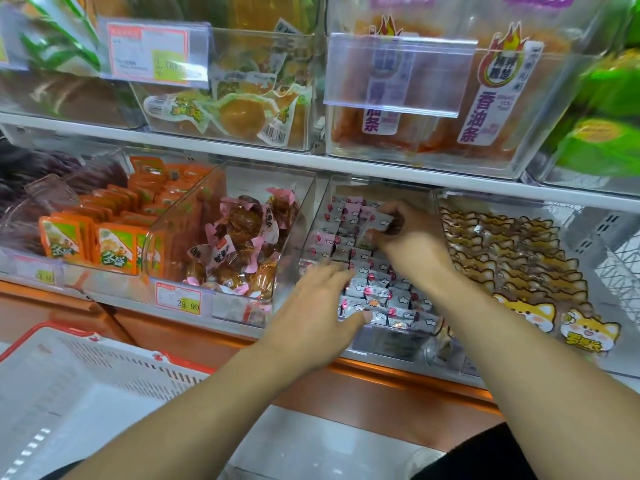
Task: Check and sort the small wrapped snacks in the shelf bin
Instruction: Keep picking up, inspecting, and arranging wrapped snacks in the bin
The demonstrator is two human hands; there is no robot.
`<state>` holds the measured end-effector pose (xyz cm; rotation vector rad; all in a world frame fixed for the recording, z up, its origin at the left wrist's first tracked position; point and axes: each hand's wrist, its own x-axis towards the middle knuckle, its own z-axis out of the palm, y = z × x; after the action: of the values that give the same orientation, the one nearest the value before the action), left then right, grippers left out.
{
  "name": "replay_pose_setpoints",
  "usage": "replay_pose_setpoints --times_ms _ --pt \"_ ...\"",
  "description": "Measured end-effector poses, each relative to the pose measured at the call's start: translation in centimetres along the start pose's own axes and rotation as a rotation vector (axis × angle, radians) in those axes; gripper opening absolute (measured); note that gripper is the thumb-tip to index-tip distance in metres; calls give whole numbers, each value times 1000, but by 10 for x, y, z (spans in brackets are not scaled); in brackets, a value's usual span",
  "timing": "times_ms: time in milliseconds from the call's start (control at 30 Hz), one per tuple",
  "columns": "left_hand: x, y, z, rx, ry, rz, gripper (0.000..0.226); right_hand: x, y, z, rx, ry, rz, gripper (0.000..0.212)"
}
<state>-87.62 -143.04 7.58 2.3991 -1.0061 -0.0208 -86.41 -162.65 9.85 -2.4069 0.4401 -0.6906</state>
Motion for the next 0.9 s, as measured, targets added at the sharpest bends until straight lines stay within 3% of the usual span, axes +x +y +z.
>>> replay_pose_setpoints --times_ms 167,367,567,767,900 --pt "4 0 5 72 -14 4 76 7 -1 15 -281 -308 -27 16" --pt "5 0 10 119 -3 4 77 15 -15 22 -376 -235 -54 20" --pt "5 -1 10 141 4 23 75 14 -19 35 -311 -317 -13 13" --pt "3 -2 8 119 -20 26 75 8 -22 26 111 -23 28 16" --pt "3 6 -5 -350 247 -74 54 -10 -31 8 437 218 33 9"
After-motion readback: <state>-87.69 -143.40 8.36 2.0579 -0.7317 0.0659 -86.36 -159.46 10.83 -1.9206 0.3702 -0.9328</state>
